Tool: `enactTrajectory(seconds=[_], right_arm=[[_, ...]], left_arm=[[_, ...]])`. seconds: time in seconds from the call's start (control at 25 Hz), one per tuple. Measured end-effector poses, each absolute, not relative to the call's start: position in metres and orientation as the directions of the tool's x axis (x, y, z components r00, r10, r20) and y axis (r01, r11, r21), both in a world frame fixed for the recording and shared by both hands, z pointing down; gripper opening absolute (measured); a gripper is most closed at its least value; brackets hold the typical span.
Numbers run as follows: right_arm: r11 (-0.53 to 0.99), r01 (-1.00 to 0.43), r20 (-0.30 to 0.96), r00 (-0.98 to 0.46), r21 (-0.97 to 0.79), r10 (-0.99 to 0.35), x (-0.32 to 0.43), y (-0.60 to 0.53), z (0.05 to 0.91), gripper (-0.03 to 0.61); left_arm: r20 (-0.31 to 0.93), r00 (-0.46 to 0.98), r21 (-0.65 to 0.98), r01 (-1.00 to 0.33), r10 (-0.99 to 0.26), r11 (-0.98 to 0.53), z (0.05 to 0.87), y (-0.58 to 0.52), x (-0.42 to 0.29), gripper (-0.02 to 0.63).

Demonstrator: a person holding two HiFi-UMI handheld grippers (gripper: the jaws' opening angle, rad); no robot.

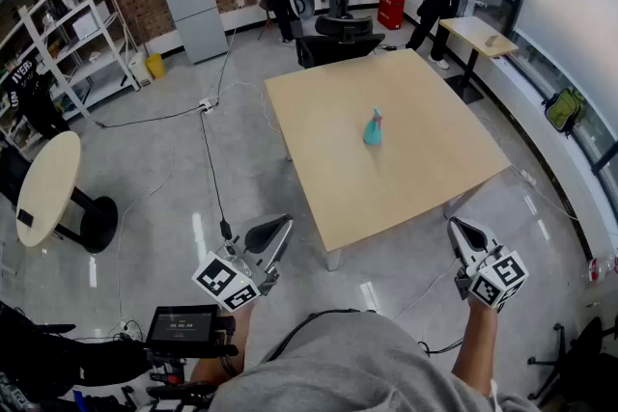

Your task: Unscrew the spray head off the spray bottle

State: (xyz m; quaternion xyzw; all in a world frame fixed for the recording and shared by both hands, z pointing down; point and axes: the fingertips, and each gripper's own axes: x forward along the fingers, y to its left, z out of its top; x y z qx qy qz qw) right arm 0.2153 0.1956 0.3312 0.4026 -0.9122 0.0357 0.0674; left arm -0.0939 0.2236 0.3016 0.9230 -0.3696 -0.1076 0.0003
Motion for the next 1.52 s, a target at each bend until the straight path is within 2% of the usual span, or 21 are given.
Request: enactTrajectory(seconds=[0.72, 1.52], right_arm=[[0.671, -0.741, 0.163, -0.664, -0.020, -0.729, 0.221, 0.193, 0.333, 0.005], [0.628, -0.776, 0.153, -0.629, -0.064, -0.762, 0.191, 0.187, 0.337, 0.006]], left_arm=[[-0.185, 0.711, 0.105, -0.672, -0.678, -0.733, 0.311, 0.221, -0.086, 0.005], [-0.168, 0.741, 0.181, -0.625, -0.650, -0.759, 0.339, 0.210, -0.110, 0.005]])
